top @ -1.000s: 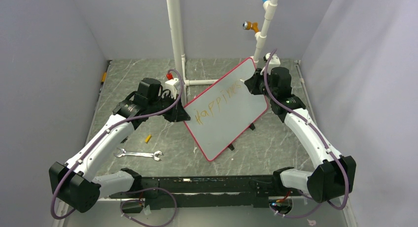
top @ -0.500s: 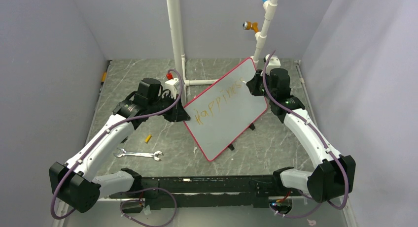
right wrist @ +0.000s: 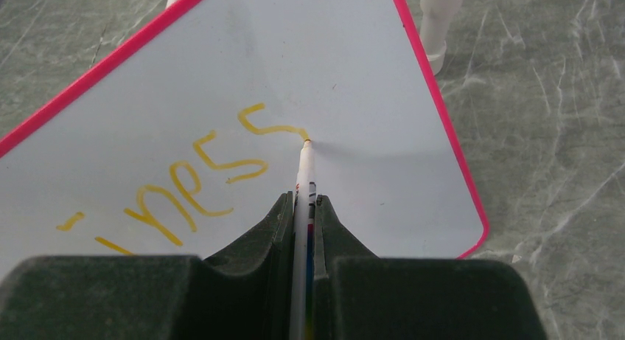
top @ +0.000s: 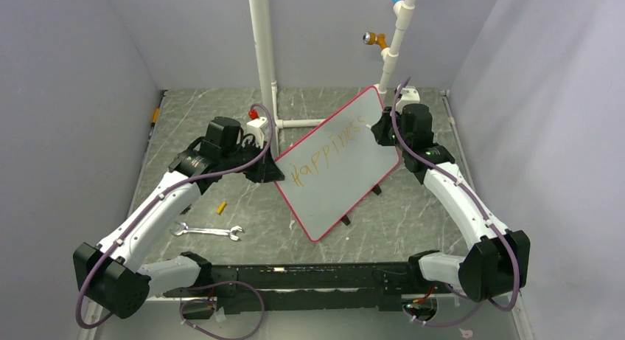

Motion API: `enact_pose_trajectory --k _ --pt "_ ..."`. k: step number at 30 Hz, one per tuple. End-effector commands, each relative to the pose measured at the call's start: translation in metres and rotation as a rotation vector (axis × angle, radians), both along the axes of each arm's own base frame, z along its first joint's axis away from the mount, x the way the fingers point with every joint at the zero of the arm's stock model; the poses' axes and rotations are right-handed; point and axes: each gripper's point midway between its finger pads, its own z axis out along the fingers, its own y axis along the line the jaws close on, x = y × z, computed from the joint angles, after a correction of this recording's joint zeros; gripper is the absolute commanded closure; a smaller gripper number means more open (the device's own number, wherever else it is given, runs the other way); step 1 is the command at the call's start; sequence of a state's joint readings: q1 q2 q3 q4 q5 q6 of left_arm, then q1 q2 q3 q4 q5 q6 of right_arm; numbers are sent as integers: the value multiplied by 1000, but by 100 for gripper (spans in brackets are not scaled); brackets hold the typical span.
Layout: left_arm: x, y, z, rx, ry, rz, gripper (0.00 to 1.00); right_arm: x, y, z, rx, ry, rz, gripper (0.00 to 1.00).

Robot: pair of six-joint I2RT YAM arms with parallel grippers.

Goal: Write a sentence on the whiteboard

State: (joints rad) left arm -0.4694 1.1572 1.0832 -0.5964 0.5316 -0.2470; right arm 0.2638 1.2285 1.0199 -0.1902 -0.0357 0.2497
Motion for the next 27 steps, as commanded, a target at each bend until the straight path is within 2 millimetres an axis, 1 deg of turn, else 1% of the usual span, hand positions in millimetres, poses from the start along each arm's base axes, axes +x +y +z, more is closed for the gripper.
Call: enact_pose_trajectory --k 1,7,9,11,14,17,18,20,23,27 --pt "44 43 -14 266 -246 100 100 -7 6 -5 12 20 40 100" --pt "45 43 -14 269 -246 102 100 -18 19 4 62 16 113 100" --pt "45 43 -14 270 -246 103 100 -22 23 14 80 0 135 100" --pt "45 44 -15 271 -245 104 100 -25 22 28 88 -30 138 100" --pt "45 44 -15 275 -245 106 100 -33 13 59 83 -85 106 100" --pt "45 45 -15 276 -246 109 100 -44 -5 84 49 -124 35 100" --pt "45 44 -15 275 -246 109 100 -48 -11 91 37 -135 14 100" --pt "45 44 -17 277 -242 107 100 -57 -20 98 23 -146 -15 100" --pt "46 44 -17 276 -239 106 100 -66 -22 96 25 -143 -16 100" --pt "46 44 -18 278 -238 106 100 -71 -19 83 40 -114 -3 100"
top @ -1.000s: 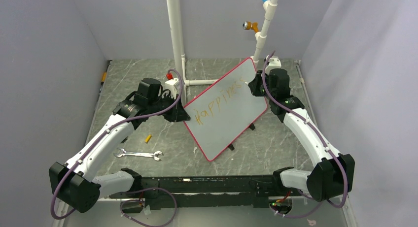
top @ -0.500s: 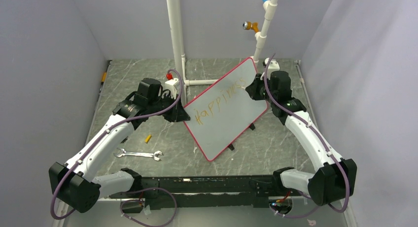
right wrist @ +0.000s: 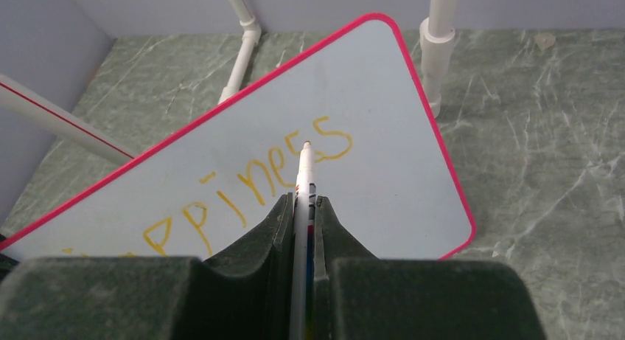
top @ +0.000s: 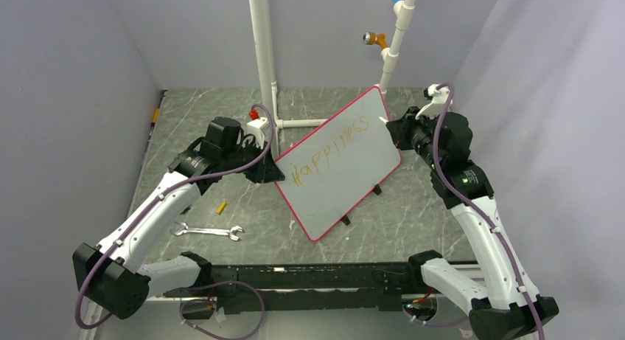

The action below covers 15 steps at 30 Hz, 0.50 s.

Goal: Write a sentence on the whiteboard

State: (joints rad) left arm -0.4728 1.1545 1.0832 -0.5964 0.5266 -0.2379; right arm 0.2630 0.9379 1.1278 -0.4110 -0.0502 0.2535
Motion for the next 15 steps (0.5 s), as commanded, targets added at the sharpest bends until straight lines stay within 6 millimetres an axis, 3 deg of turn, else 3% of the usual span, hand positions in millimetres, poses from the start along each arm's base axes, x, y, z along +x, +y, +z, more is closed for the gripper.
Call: enact_pose_trajectory --k 1,7,15 --pt "47 44 -19 274 -229 113 100 -3 -2 -20 -7 60 -10 100" --pt "47 44 -20 278 -226 113 100 -13 7 -29 20 82 44 100" --pt "47 42 -22 280 -219 107 100 -26 23 -63 41 171 135 100"
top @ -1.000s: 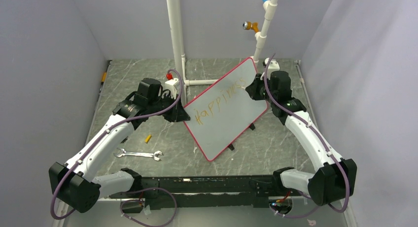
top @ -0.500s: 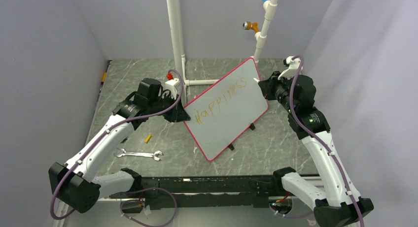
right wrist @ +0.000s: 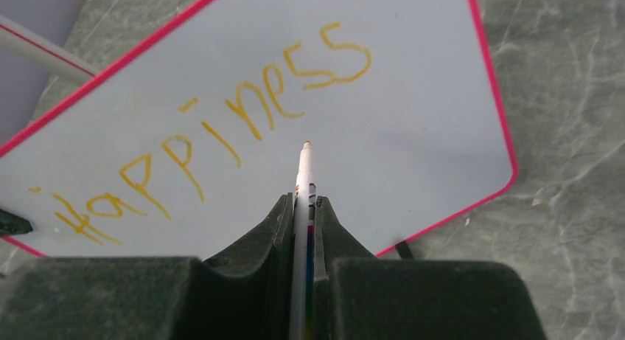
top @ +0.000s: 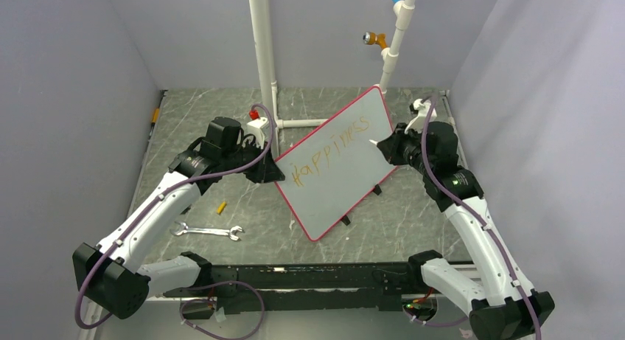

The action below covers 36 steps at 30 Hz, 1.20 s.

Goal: Write a sentence on the whiteboard

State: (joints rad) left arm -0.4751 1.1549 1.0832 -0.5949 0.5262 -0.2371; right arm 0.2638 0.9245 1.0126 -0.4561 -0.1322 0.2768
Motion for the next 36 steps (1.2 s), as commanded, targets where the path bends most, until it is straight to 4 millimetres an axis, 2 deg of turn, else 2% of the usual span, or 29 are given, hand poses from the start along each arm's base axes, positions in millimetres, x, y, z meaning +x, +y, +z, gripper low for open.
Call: enact_pose_trajectory --k 1,14,19,25,36 --pt "47 43 -23 281 -216 111 100 -13 15 -8 47 27 75 100" --pt "48 43 -26 289 -206 110 100 -39 42 -36 50 73 203 100" --pt "48 42 -27 291 -200 110 100 -52 58 -47 24 83 248 100" --pt "48 42 -27 288 -193 111 100 -66 69 -60 -16 94 268 100" --pt "48 44 -31 300 -175 121 100 -89 89 -73 -31 93 326 100"
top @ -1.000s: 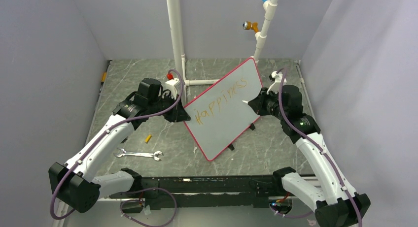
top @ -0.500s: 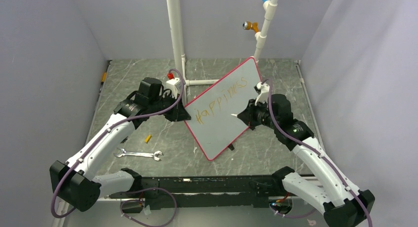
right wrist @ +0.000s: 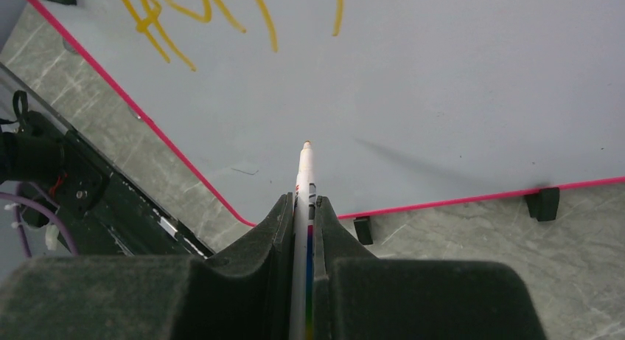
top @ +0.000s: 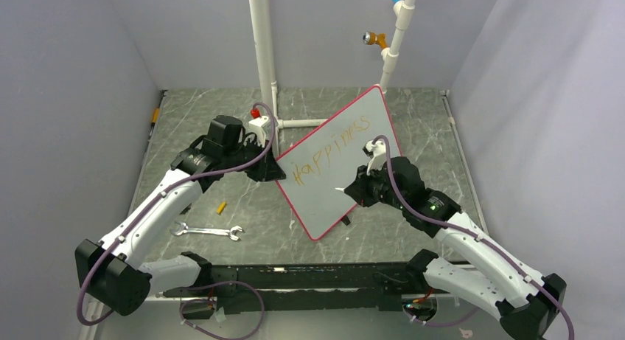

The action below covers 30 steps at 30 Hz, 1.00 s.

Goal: Write a sentence on the whiteboard

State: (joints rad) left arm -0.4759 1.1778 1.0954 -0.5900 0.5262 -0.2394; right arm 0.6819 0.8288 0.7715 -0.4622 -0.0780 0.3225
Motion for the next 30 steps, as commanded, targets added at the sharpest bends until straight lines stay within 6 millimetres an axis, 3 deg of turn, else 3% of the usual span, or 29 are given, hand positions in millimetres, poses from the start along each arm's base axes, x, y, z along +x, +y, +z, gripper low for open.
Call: enact_pose_trajectory --k 1,30 --pt "44 46 -29 298 -181 121 100 1 5 11 36 -57 -21 100" --pt "44 50 -40 331 -140 138 100 -23 28 3 32 -126 56 100"
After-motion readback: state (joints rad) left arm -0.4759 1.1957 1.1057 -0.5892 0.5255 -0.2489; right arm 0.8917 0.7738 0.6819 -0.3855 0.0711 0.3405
